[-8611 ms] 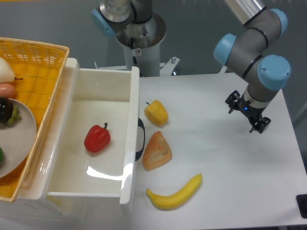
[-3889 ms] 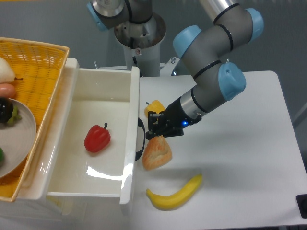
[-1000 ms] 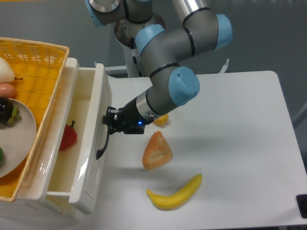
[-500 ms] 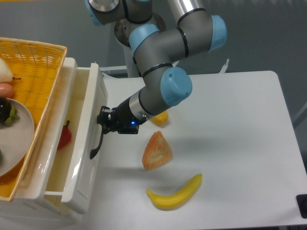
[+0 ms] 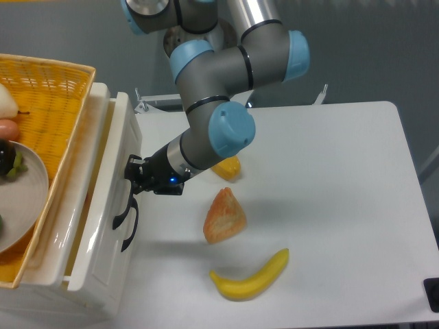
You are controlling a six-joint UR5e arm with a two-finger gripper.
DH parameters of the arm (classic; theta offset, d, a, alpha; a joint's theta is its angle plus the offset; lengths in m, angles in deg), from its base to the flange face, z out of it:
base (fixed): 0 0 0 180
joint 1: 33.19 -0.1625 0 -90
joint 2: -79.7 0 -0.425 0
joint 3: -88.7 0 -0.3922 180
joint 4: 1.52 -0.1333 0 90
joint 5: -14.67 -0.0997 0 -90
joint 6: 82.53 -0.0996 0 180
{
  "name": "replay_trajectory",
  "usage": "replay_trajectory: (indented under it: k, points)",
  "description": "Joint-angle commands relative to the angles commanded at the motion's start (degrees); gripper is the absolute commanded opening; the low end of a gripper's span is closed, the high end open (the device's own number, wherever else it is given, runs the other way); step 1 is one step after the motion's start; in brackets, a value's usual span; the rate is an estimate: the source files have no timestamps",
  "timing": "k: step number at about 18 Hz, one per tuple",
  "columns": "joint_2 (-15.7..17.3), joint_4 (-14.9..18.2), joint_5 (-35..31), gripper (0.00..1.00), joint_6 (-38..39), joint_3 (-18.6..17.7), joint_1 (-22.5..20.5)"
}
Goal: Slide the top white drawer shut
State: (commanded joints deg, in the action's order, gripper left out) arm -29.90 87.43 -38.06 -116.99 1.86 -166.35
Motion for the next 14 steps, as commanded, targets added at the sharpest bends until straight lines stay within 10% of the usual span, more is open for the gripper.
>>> replay_trajectory:
  k: [10,13,14]
  points:
    - [-0.2,-0.1,0.2,0.09,0.8,0.0,1.0]
    - [-0.7,-0.4,0.1,0.33,0.1,0.1,1.0]
    - [-0.7,-2.4,-0.3,0.57,0.0,0.0,0.6]
